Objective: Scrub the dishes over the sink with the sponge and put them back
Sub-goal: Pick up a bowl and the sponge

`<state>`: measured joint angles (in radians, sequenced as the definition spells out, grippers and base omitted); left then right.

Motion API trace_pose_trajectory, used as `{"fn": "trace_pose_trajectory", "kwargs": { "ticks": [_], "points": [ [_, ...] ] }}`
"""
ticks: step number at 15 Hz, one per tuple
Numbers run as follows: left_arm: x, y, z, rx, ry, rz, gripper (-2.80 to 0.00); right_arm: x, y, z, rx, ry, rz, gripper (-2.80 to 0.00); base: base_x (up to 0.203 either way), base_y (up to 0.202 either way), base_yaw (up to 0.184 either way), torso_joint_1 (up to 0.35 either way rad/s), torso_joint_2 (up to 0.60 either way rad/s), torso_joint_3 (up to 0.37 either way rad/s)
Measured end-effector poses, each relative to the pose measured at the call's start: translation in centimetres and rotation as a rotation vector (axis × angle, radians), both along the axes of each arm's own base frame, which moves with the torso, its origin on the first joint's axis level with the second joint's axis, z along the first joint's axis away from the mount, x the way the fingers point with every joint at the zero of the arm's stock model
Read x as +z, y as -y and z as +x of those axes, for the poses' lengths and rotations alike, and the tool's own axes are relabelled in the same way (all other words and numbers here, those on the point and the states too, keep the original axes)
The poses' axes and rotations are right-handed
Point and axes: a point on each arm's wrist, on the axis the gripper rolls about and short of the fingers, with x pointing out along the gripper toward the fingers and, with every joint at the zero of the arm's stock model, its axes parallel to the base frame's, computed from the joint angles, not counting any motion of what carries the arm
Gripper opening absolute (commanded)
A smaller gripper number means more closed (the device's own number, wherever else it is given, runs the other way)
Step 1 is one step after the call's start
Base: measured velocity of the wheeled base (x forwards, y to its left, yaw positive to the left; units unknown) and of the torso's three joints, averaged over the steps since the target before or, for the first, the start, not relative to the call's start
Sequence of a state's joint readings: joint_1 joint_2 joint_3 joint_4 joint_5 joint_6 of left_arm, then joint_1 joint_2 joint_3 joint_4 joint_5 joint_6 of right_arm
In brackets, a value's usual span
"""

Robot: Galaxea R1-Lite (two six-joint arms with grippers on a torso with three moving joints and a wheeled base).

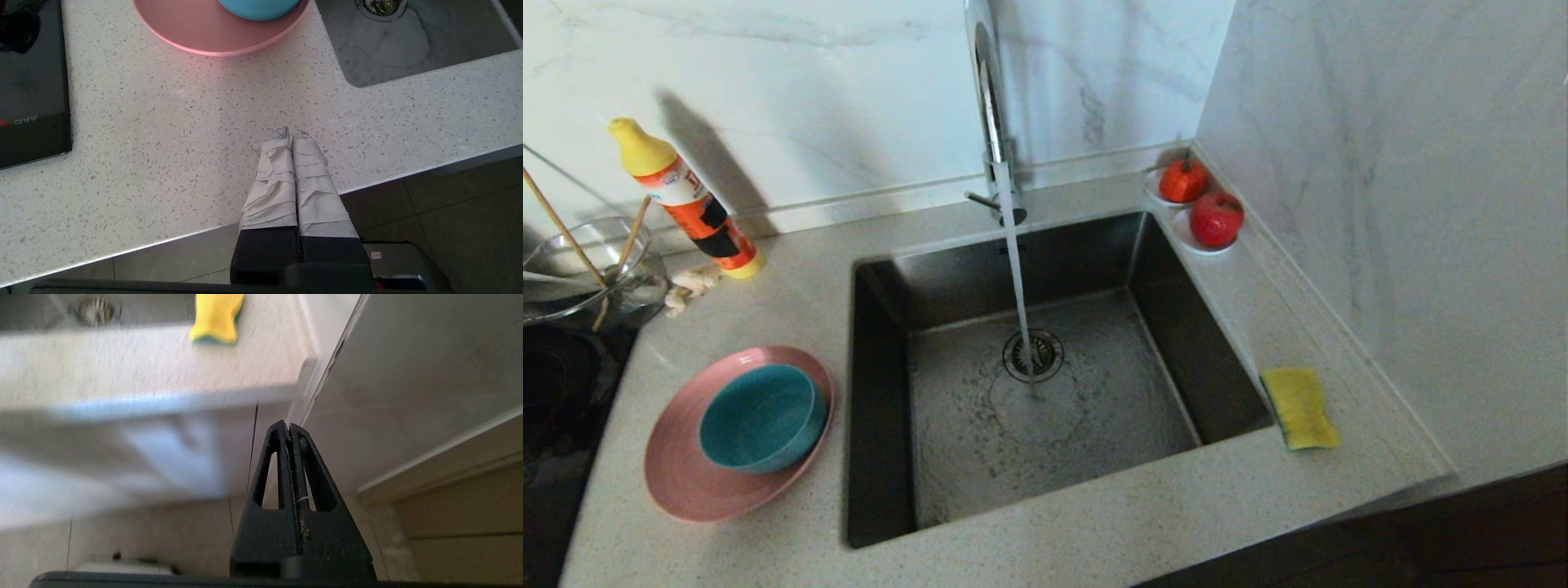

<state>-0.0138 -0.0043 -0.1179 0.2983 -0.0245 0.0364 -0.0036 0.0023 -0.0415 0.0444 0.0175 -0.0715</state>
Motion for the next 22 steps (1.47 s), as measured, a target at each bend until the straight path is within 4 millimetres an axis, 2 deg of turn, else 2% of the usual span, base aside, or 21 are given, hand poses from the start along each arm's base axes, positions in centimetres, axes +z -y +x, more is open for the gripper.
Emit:
{"fn": "trace_pose_trajectory", "kwargs": {
  "ticks": [1, 6, 8, 10, 13, 16, 19, 22],
  "points": [
    [0.0, 0.0, 0.0, 0.000, 0.000, 0.000, -2.80, 0.8, 0.0, -0.4, 0.017, -0.002, 0.000, -2.80, 0.000, 0.000, 0.000, 0.000, 0.00, 0.000],
    [0.0, 0.0, 0.0, 0.000, -0.001, -0.001, -2.80, 9.6, -0.5, -4.3, 0.200, 0.054, 0.009, -2.80, 0.000, 0.000, 0.000, 0.000, 0.00, 0.000],
    [0.0, 0.0, 0.0, 0.000, -0.002, 0.000, -2.80, 12.5, -0.7, -4.7, 0.281, 0.024, 0.012, -2.80, 0.000, 0.000, 0.000, 0.000, 0.00, 0.000],
    [0.0, 0.0, 0.0, 0.000, -0.002, 0.000, -2.80, 15.2, -0.9, -4.1, 0.361, -0.041, 0.026, -2.80, 0.000, 0.000, 0.000, 0.000, 0.00, 0.000],
    [0.0, 0.0, 0.0, 0.000, -0.002, -0.001, -2.80, 18.5, -1.0, -1.8, 0.408, -0.156, 0.054, -2.80, 0.000, 0.000, 0.000, 0.000, 0.00, 0.000],
    [0.0, 0.0, 0.0, 0.000, -0.002, -0.001, -2.80, 20.7, -1.0, 2.1, 0.410, -0.294, 0.091, -2.80, 0.000, 0.000, 0.000, 0.000, 0.00, 0.000],
    [0.0, 0.0, 0.0, 0.000, -0.002, -0.001, -2.80, 21.6, -0.8, 7.1, 0.393, -0.430, 0.121, -2.80, 0.000, 0.000, 0.000, 0.000, 0.00, 0.000],
    [0.0, 0.0, 0.0, 0.000, -0.002, -0.001, -2.80, 21.1, -0.7, 12.1, 0.357, -0.547, 0.148, -2.80, 0.000, 0.000, 0.000, 0.000, 0.00, 0.000]
  ]
}}
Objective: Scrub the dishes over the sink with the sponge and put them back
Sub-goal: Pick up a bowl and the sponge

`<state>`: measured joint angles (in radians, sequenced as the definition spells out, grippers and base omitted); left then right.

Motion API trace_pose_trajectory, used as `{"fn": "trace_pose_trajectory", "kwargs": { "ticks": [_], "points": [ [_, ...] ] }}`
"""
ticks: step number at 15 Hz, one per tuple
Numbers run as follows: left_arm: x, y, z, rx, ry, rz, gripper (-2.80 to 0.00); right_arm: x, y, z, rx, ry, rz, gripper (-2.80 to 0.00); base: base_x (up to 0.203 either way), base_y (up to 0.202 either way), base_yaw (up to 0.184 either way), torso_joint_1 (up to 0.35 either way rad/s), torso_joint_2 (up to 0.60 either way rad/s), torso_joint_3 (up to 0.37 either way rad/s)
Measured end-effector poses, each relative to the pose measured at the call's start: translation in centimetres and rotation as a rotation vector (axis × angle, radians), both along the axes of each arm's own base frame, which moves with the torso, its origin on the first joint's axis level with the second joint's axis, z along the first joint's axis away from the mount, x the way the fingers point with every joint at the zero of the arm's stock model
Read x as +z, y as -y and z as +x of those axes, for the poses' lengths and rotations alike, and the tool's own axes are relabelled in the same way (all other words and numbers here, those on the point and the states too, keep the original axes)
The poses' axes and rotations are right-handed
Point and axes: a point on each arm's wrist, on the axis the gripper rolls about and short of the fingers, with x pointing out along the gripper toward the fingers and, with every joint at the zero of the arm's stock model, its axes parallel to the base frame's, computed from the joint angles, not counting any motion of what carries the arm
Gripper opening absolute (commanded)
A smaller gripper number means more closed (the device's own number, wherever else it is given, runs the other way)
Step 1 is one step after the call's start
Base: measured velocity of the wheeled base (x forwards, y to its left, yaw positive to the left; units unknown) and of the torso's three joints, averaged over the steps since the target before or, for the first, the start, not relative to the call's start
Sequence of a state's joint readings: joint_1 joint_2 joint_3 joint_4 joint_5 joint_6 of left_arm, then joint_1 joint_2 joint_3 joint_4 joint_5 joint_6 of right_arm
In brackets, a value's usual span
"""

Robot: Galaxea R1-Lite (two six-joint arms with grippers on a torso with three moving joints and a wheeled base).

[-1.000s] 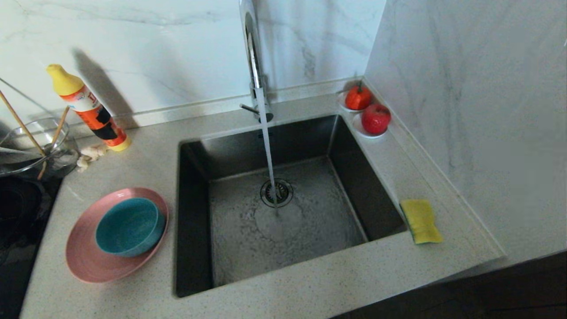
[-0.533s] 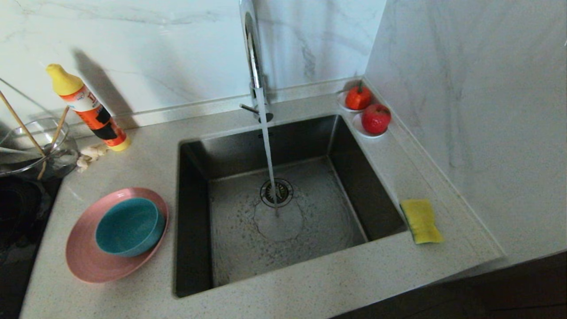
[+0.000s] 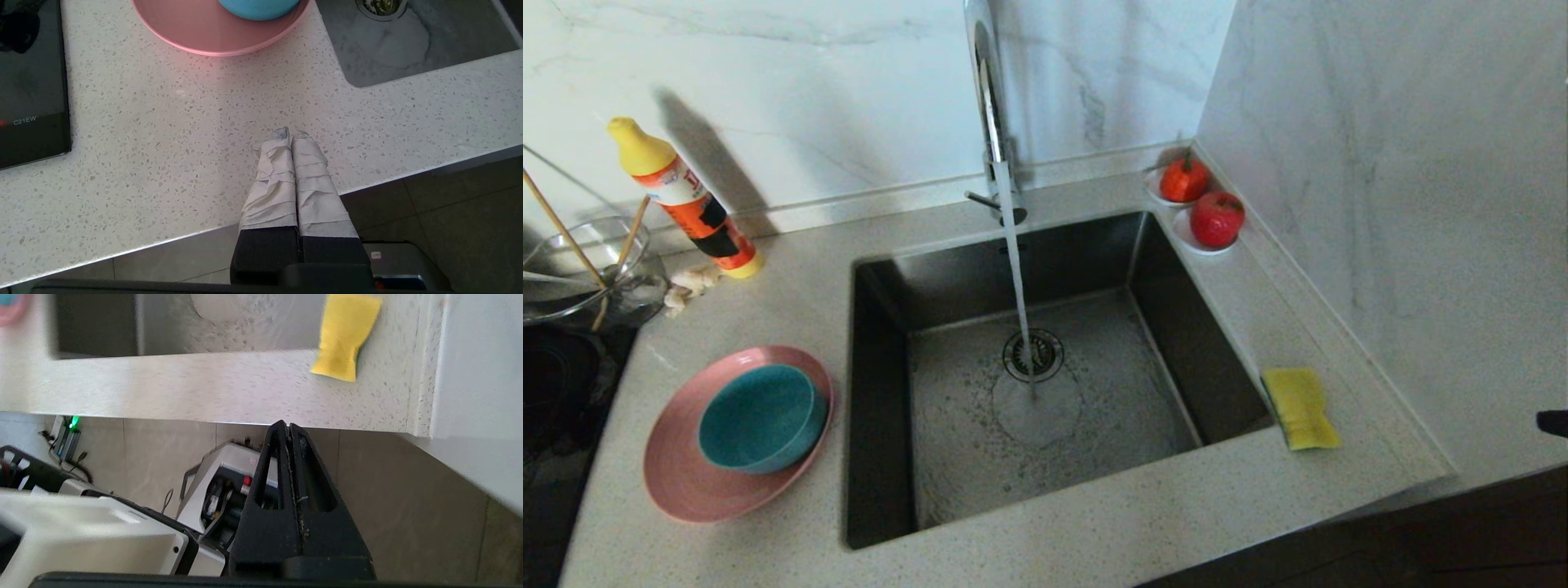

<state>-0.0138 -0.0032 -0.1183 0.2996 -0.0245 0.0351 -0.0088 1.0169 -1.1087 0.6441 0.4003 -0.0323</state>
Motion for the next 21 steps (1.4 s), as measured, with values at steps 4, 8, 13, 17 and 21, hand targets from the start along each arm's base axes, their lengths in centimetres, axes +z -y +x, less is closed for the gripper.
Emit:
{"fn": "trace_pose_trajectory", "kwargs": {
  "ticks": [4, 8, 13, 17, 21],
  "points": [
    [0.0, 0.0, 0.0, 0.000, -0.001, 0.000, -2.80, -2.1, -0.7, 5.1, -0.053, -0.149, -0.018, -2.80, 0.000, 0.000, 0.000, 0.000, 0.00, 0.000],
    [0.0, 0.0, 0.0, 0.000, -0.001, 0.000, -2.80, -4.6, -1.8, 7.7, -0.067, -0.241, -0.056, -2.80, 0.000, 0.000, 0.000, 0.000, 0.00, 0.000],
    [0.0, 0.0, 0.0, 0.000, -0.001, 0.000, -2.80, -6.7, -2.2, 9.5, -0.066, -0.298, -0.086, -2.80, 0.000, 0.000, 0.000, 0.000, 0.00, 0.000],
    [0.0, 0.0, 0.0, 0.000, -0.001, 0.000, -2.80, -7.6, -3.0, 10.8, -0.076, -0.302, -0.134, 0.00, 0.000, 0.000, 0.000, 0.000, 0.00, 0.000],
    [0.0, 0.0, 0.0, 0.000, -0.001, 0.000, -2.80, -9.3, -4.0, 12.4, -0.057, -0.318, -0.162, 0.00, 0.000, 0.000, 0.000, 0.000, 0.00, 0.000]
  ]
}}
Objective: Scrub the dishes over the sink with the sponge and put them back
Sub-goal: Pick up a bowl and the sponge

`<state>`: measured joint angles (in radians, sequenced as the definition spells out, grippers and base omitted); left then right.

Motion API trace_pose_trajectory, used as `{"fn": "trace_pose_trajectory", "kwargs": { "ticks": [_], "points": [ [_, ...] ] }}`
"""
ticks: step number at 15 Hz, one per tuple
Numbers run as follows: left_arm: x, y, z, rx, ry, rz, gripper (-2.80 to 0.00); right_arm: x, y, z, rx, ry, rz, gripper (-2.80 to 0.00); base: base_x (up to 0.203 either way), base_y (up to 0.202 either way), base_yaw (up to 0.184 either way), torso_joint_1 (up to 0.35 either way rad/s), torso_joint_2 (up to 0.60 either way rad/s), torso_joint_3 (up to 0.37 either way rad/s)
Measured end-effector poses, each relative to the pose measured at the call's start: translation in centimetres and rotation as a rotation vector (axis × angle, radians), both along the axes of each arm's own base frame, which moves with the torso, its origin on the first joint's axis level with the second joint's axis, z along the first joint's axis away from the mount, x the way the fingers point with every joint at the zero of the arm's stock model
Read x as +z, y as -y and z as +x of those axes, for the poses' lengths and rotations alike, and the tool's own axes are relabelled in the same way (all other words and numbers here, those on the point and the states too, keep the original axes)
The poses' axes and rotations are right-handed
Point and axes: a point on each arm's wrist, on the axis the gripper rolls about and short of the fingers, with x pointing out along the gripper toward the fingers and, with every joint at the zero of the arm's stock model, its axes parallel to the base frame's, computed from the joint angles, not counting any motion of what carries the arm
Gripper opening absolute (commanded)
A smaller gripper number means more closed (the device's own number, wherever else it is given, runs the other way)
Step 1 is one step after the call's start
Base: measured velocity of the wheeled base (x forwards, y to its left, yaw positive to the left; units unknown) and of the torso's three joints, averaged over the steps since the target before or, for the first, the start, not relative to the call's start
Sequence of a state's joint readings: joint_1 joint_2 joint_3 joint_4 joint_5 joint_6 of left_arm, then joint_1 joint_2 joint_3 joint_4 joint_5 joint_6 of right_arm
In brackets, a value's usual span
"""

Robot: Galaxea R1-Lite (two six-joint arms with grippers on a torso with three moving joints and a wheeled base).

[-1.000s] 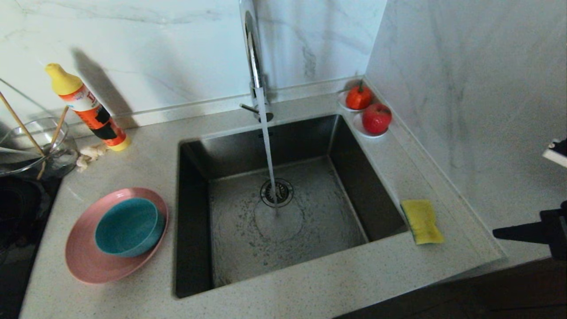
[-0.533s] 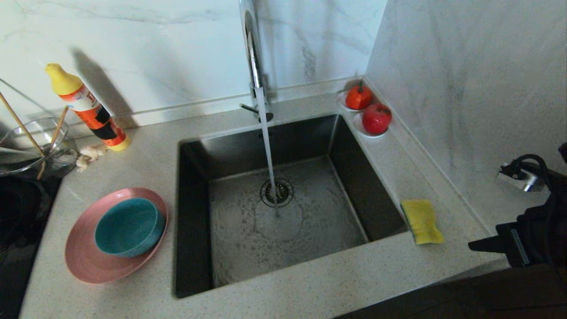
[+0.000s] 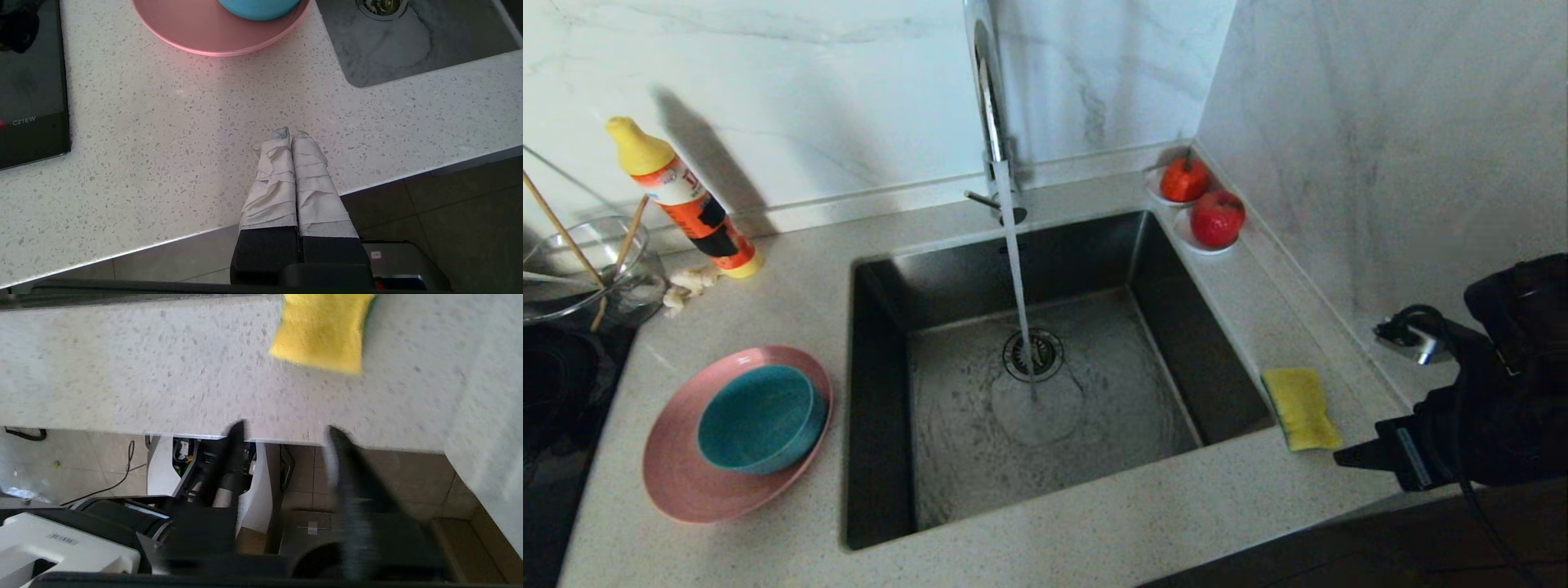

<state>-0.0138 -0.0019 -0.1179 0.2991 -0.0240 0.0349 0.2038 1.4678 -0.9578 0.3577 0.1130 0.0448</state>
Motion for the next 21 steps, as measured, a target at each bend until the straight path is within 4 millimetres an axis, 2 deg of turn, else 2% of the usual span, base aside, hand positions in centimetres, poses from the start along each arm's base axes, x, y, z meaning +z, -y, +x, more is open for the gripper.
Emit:
{"fn": "trace_pose_trajectory", "kwargs": {
  "ticks": [6, 12, 21],
  "points": [
    [0.0, 0.0, 0.0, 0.000, 0.000, 0.000, -2.80, -2.1, -0.4, 1.7, 0.008, -0.069, -0.055, 0.00, 0.000, 0.000, 0.000, 0.000, 0.00, 0.000],
    [0.0, 0.0, 0.0, 0.000, 0.000, 0.000, -2.80, -2.8, -0.8, 4.1, -0.004, -0.001, -0.069, 0.00, 0.000, 0.000, 0.000, 0.000, 0.00, 0.000],
    [0.0, 0.0, 0.0, 0.000, 0.000, 0.000, -2.80, -2.7, -2.5, 5.3, 0.023, 0.016, -0.077, 0.00, 0.000, 0.000, 0.000, 0.000, 0.00, 0.000]
  ]
}}
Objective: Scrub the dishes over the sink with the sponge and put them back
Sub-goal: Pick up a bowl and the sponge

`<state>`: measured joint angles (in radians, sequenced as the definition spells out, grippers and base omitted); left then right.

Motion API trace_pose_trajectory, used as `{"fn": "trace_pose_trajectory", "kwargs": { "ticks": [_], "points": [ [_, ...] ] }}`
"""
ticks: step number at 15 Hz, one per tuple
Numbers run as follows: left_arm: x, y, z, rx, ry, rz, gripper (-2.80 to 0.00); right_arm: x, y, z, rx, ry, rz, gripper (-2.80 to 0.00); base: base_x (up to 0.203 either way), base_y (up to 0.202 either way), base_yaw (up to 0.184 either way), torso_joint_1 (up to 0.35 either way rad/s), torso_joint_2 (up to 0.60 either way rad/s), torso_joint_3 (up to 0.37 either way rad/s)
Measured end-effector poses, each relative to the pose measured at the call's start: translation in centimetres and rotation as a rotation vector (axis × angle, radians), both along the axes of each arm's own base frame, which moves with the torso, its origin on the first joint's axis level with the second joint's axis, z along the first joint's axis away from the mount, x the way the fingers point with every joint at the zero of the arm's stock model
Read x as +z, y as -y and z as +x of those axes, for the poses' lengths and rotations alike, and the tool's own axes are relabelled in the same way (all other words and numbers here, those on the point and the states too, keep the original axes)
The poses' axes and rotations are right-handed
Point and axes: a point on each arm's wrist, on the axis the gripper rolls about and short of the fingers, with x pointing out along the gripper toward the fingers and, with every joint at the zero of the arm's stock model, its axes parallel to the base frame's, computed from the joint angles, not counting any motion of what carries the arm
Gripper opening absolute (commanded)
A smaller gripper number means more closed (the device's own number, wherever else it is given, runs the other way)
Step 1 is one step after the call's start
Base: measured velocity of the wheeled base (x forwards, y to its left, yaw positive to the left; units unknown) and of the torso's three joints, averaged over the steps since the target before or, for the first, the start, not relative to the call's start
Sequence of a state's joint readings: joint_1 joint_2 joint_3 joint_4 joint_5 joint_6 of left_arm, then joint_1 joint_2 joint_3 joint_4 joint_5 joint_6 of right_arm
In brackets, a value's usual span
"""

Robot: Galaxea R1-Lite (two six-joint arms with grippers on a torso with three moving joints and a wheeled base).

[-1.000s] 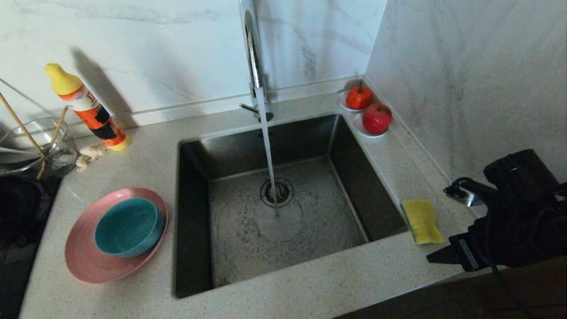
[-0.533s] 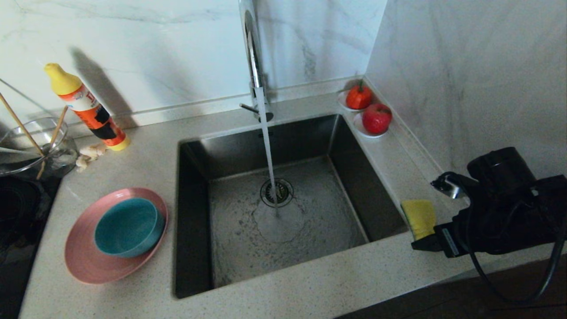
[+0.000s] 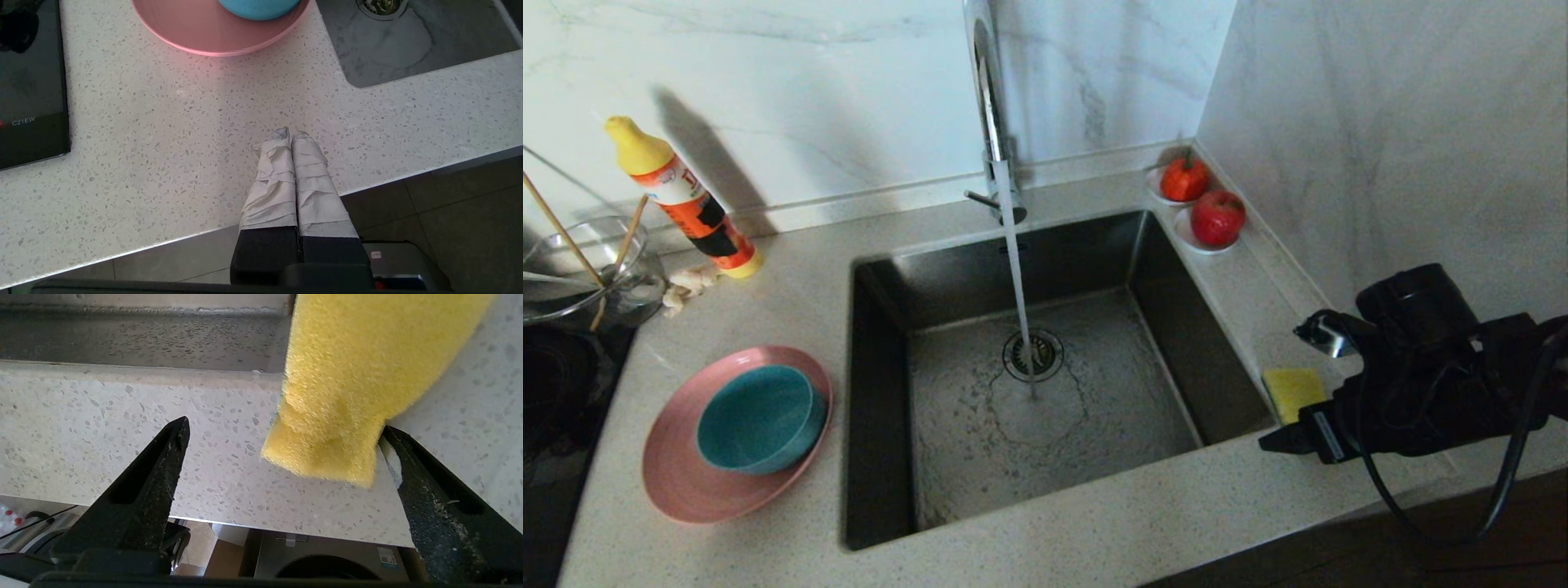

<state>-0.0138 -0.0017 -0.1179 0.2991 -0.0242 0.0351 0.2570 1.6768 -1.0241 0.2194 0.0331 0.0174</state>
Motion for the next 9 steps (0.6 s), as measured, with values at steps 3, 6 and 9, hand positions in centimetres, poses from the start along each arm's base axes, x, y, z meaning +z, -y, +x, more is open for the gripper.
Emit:
{"fn": "trace_pose_trajectory", "kwargs": {
  "ticks": [3, 6, 9],
  "points": [
    [0.01, 0.00, 0.00, 0.000, 0.000, 0.000, -2.80, 0.07, -0.12, 0.25, -0.001, 0.004, -0.001, 0.00, 0.000, 0.000, 0.000, 0.000, 0.00, 0.000],
    [0.01, 0.00, 0.00, 0.000, 0.000, 0.000, -2.80, 0.07, -0.27, 0.28, -0.040, 0.015, -0.061, 0.00, 0.000, 0.000, 0.000, 0.000, 0.00, 0.000],
    [0.01, 0.00, 0.00, 0.000, 0.000, 0.000, -2.80, -0.04, -0.75, -0.06, -0.055, 0.009, -0.112, 0.00, 0.000, 0.000, 0.000, 0.000, 0.00, 0.000]
  ]
}}
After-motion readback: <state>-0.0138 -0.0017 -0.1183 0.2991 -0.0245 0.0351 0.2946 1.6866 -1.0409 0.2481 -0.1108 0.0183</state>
